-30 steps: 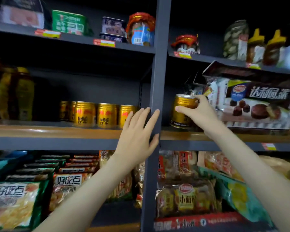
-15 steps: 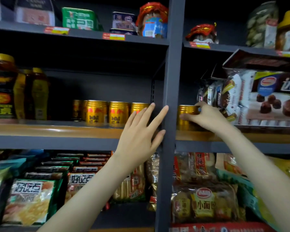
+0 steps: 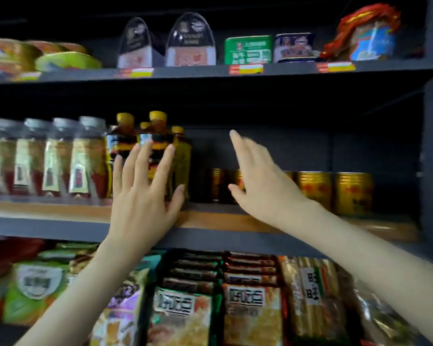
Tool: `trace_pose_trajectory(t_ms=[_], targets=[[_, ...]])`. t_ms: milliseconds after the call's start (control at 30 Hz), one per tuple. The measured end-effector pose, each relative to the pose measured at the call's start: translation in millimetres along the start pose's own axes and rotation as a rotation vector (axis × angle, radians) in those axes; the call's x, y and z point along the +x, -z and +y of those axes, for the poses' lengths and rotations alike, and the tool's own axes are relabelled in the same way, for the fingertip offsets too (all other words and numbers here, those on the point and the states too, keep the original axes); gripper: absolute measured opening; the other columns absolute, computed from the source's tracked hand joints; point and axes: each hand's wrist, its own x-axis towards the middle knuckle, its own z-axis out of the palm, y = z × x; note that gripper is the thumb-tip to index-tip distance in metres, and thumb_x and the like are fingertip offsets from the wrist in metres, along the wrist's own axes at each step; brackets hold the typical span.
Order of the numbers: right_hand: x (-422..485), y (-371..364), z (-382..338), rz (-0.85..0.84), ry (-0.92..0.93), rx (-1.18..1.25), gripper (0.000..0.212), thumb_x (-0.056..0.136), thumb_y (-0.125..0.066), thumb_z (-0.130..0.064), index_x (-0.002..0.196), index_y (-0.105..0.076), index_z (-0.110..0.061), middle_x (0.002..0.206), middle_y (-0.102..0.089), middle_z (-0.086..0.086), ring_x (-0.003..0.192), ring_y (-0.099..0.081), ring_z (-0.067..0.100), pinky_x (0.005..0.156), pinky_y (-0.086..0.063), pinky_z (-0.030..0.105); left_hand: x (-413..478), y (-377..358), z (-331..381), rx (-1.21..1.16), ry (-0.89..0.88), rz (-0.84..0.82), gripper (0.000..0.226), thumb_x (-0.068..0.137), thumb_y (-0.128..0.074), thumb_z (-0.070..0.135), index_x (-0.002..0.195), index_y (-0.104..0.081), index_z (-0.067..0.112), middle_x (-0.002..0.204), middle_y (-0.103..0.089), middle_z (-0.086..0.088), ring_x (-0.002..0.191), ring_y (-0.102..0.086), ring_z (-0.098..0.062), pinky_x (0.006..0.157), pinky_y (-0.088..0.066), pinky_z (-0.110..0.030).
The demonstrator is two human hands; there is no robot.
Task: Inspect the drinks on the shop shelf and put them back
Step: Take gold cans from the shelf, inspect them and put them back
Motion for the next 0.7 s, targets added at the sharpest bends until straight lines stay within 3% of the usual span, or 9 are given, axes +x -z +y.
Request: trace_pose_trajectory(t_ms=[167, 267, 433, 567, 700], targets=[[98, -77, -15, -0.288, -0.267, -0.067, 0.099, 0.094, -0.058, -0.017, 0.149, 0.024, -0.013, 0.161, 0.011, 0.007, 0.149, 0.004, 0.027, 0.118, -0.014, 0.039, 17, -10, -75, 0.069, -0.163, -0.044, 0.070, 0.091, -0.037, 0.056, 0.152, -0.031, 0.022, 0.160, -0.015, -0.018, 0.148, -0.014, -0.036, 0.114, -0.010, -0.062], [124, -106, -4, -0.326, -0.292, -0.208, 0.106, 0.089, -0.063, -0.012, 0.148, 0.025, -0.009, 0.161, 0.013, 0.011, 0.148, 0.009, 0.026, 0.119, -0.003, 0.035, 29, -17, -85, 0.037, -0.232, -0.019, 0.071, 0.091, -0.035, 0.060, 0.152, -0.029, 0.024, 0.160, -0.014, -0.016, 0.148, -0.013, -0.034, 0.115, -0.005, -0.062], [137, -143, 9, -0.318, -0.312, -0.366, 0.114, 0.085, -0.068, -0.022, 0.146, 0.028, -0.009, 0.159, 0.019, 0.013, 0.148, 0.015, 0.025, 0.119, 0.003, 0.035, 32, -31, -86, -0.050, -0.253, 0.012, 0.073, 0.091, -0.033, 0.062, 0.153, -0.026, 0.024, 0.161, -0.013, -0.015, 0.149, -0.009, -0.033, 0.116, -0.003, -0.061], [141, -165, 20, -0.327, -0.343, -0.402, 0.104, 0.091, -0.059, -0.034, 0.148, 0.025, -0.010, 0.161, 0.012, 0.013, 0.148, 0.011, 0.026, 0.119, 0.003, 0.036, 30, -40, -86, -0.102, -0.275, 0.050, 0.073, 0.091, -0.033, 0.062, 0.153, -0.027, 0.023, 0.160, -0.016, -0.016, 0.148, -0.013, -0.034, 0.116, -0.003, -0.060], [136, -182, 30, -0.462, -0.348, -0.444, 0.104, 0.091, -0.060, -0.035, 0.148, 0.023, -0.010, 0.161, 0.002, 0.013, 0.149, 0.001, 0.026, 0.119, -0.002, 0.036, 29, -45, -84, -0.117, -0.317, 0.049, 0.070, 0.093, -0.033, 0.060, 0.153, -0.025, 0.025, 0.161, -0.015, -0.014, 0.148, -0.013, -0.034, 0.116, -0.005, -0.061]])
